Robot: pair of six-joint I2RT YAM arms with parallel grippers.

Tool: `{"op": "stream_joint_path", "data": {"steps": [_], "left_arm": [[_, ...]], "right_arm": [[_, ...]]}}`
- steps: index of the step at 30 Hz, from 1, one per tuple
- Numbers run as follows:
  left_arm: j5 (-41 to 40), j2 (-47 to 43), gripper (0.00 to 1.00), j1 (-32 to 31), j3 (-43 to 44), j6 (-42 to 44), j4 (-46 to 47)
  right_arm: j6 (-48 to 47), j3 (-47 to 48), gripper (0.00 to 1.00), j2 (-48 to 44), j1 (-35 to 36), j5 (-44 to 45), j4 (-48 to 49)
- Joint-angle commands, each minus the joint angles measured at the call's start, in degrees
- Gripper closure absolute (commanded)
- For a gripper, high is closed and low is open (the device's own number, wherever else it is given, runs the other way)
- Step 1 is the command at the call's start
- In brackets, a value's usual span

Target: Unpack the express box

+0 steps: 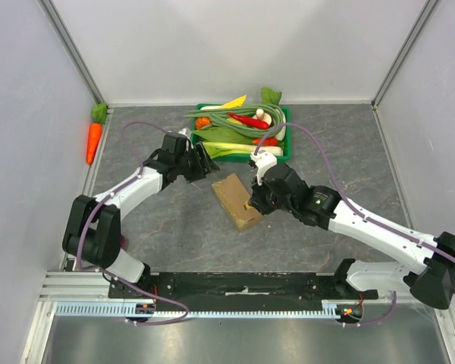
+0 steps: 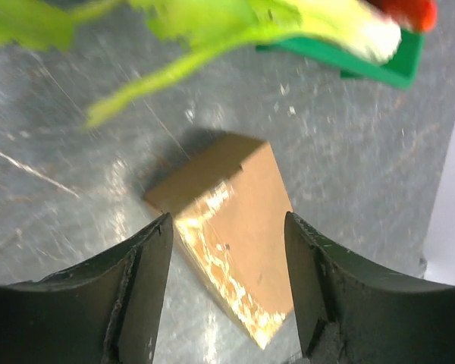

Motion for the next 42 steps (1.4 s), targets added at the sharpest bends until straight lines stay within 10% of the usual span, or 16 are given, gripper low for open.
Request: {"op": "stream_joint_path", "data": {"steps": [1, 42], "left_arm": [[6.5, -3.3, 0.33, -2.2, -5.1, 1.0, 1.9], [-4.4, 1.3, 0.5, -10.7, -13.1, -2.8, 0.7]], "right_arm": [[-2.2, 0.7, 1.0, 2.8, 0.7, 0.2, 8.5], [-1.0, -2.0, 1.0, 15.1, 2.9, 3.5, 19.3]]}}
